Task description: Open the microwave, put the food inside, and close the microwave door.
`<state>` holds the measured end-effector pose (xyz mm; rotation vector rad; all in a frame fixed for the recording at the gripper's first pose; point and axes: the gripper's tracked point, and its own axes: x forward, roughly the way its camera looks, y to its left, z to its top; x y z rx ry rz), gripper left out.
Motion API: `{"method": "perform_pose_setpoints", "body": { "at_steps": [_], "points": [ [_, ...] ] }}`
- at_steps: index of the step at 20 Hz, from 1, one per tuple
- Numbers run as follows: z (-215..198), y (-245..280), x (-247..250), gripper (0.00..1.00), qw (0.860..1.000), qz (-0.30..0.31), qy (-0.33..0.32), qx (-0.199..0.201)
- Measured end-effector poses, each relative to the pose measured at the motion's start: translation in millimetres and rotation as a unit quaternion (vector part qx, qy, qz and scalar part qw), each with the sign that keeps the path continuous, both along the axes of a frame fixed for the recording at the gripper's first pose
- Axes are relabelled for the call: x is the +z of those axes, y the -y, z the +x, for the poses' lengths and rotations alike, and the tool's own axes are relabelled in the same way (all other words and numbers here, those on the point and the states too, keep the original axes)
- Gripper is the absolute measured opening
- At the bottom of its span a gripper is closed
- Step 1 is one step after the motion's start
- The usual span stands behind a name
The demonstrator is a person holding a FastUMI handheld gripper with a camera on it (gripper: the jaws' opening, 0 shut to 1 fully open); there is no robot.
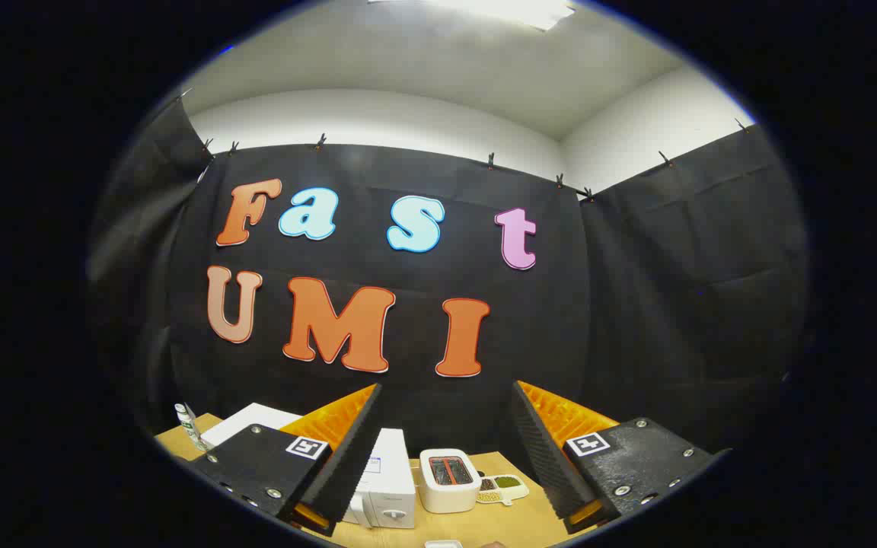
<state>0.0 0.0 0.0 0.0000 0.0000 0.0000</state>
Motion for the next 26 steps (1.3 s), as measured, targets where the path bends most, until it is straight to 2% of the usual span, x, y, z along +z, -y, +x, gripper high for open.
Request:
{"method": "perform_pose_setpoints", "body": {
  "at_steps": [8, 16, 21, 26],
  "points": [
    [6.7, 20.5, 0.3, 0.98, 0.999, 0.04, -0.002, 0.015],
    [10.1, -0.5, 5.3, 0.98, 0.999, 0.035, -0.003, 0.039],
    [11.7, -34.9, -45.9, 0.98, 0.996, 0.054, -0.027, 0.065],
    [1.2, -70.7, -140.2, 0.98, 0.99, 0.057, -0.099, 0.084]
  ]
}}
